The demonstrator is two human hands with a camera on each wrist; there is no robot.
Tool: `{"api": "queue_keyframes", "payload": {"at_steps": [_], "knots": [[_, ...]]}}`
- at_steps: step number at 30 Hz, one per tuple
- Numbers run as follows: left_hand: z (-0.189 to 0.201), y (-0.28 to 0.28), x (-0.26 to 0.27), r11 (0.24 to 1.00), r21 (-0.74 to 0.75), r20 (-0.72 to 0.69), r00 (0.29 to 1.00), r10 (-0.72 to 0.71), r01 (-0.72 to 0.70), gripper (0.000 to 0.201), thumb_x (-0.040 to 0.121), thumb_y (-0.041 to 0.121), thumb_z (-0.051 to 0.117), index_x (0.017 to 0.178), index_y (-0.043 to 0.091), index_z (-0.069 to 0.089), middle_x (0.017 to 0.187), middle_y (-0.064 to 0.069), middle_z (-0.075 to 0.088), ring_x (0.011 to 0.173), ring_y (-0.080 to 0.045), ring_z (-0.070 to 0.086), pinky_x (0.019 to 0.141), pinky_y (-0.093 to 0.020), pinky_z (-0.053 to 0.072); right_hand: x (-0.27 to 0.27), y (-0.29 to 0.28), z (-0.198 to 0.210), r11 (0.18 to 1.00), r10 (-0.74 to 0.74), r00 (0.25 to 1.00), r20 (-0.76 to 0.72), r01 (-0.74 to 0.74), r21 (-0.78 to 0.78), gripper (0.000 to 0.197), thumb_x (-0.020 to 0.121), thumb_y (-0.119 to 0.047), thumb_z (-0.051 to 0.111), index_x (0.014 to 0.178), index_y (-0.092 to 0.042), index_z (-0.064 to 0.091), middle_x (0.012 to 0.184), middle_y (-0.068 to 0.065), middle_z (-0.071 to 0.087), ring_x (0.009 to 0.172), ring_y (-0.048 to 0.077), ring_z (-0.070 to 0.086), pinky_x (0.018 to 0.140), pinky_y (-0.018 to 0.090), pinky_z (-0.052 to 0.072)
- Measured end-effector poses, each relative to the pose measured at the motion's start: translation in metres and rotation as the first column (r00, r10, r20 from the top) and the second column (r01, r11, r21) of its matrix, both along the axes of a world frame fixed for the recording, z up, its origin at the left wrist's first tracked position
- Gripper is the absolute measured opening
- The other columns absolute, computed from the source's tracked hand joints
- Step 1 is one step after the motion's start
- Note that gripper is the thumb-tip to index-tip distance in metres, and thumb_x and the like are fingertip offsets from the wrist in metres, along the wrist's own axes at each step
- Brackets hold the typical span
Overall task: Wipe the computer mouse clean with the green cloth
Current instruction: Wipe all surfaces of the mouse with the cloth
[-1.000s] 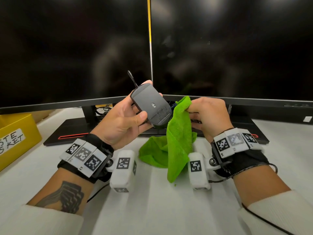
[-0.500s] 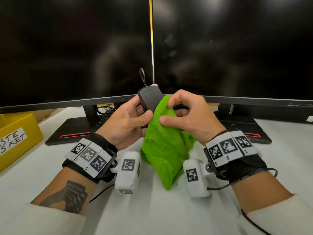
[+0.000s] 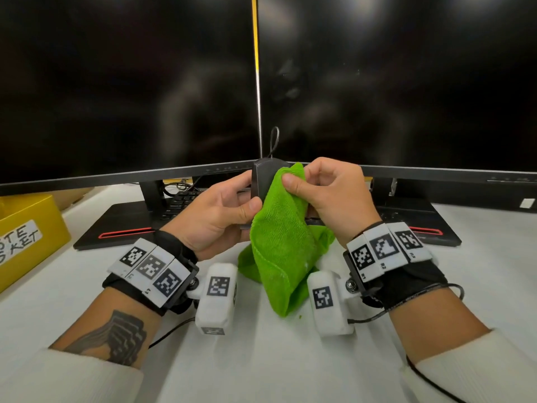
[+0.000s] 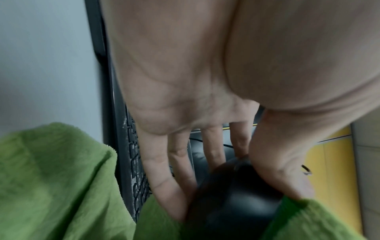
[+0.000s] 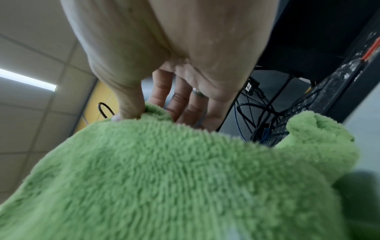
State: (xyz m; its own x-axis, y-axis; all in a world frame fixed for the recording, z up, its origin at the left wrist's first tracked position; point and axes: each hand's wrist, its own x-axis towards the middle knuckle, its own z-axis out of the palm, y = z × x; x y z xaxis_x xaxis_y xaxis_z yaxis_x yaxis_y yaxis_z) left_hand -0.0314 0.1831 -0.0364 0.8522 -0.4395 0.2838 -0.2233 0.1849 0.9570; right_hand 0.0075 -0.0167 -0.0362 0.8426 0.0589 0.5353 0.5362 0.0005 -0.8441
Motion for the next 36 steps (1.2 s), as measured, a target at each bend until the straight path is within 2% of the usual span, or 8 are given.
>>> {"api": "queue_keyframes", "payload": {"at_steps": [2,4,9,12,15,25,30,36], "knots": [[0.0,0.0,-0.001,0.999,0.003,-0.025,0.998,0.051,-0.051,0.086,0.084,0.026,0.083,0.157,0.016,0.039,0.145,-0.023,0.056,0.124,-0.043,0.062,0.098,-0.06,0.054,0.001,-0.001,0.001,0.999,-0.005,1.0,-0.004,0.005,0.053,0.022,0.087,-0.012,0.082,0.076,-0.002,0.065,0.081,0.02,0.076,0.077,0.039,0.074,0.076,0.058,0.062],[-0.001,0.001,0.001,0.999,0.006,-0.049,0.998,0.041,-0.04,0.079,0.086,0.017,0.08,0.155,0.017,0.042,0.13,-0.011,0.065,0.106,-0.026,0.07,0.082,-0.044,0.06,0.0,-0.004,0.005,0.986,0.053,0.997,-0.059,-0.043,0.159,0.018,0.093,-0.015,0.076,0.08,-0.006,0.067,0.086,0.019,0.077,0.079,0.033,0.075,0.074,0.046,0.062],[-0.007,-0.001,0.008,0.996,0.027,-0.025,0.996,0.085,-0.084,0.071,0.083,0.006,0.073,0.149,0.019,0.051,0.135,-0.016,0.062,0.117,-0.042,0.06,0.089,-0.051,0.056,-0.01,-0.004,0.01,0.968,0.227,0.972,-0.063,-0.218,0.125,0.009,0.09,-0.019,0.077,0.098,-0.014,0.074,0.095,0.007,0.079,0.089,0.024,0.075,0.079,0.041,0.061],[-0.011,-0.004,0.013,0.992,0.058,0.004,0.993,0.114,-0.114,0.072,0.083,-0.008,0.069,0.149,0.017,0.051,0.145,-0.026,0.057,0.131,-0.062,0.048,0.106,-0.078,0.035,-0.012,0.002,0.007,0.984,0.18,0.984,-0.011,-0.18,-0.01,0.026,0.081,-0.013,0.086,0.1,-0.017,0.07,0.106,0.011,0.079,0.091,0.029,0.077,0.085,0.045,0.064],[-0.01,-0.007,0.012,0.987,0.09,0.035,0.99,0.133,-0.136,0.071,0.081,-0.005,0.075,0.145,0.016,0.054,0.141,-0.028,0.059,0.129,-0.066,0.047,0.103,-0.088,0.027,-0.01,0.003,0.005,0.985,0.17,0.985,-0.02,-0.17,-0.008,0.032,0.076,-0.016,0.09,0.099,-0.016,0.068,0.105,0.013,0.078,0.085,0.03,0.075,0.086,0.055,0.063],[-0.005,-0.013,0.006,0.939,0.239,0.221,0.956,0.194,-0.246,0.059,0.084,-0.017,0.073,0.133,0.014,0.061,0.129,-0.013,0.071,0.12,-0.047,0.064,0.092,-0.073,0.05,-0.002,-0.001,0.003,0.988,0.078,0.996,-0.035,-0.073,0.134,0.026,0.074,-0.018,0.085,0.061,-0.013,0.064,0.074,0.02,0.069,0.075,0.033,0.071,0.079,0.058,0.06],[-0.005,-0.013,0.005,0.944,0.202,0.156,0.96,0.231,-0.26,0.055,0.082,-0.006,0.074,0.13,0.02,0.064,0.126,-0.016,0.071,0.111,-0.061,0.062,0.087,-0.067,0.053,-0.003,-0.001,-0.001,0.99,0.143,0.99,0.018,-0.143,0.012,0.036,0.065,-0.03,0.092,0.082,-0.014,0.065,0.099,0.014,0.079,0.096,0.03,0.076,0.087,0.054,0.062],[-0.006,-0.014,0.008,0.938,0.235,0.154,0.962,0.224,-0.256,0.046,0.091,-0.012,0.068,0.129,0.015,0.061,0.121,-0.014,0.073,0.09,-0.05,0.067,0.069,-0.044,0.06,-0.008,0.0,0.002,0.995,0.095,0.993,0.073,-0.094,-0.023,0.047,0.069,-0.014,0.095,0.083,0.005,0.055,0.096,0.025,0.076,0.092,0.039,0.076,0.078,0.061,0.061]]}}
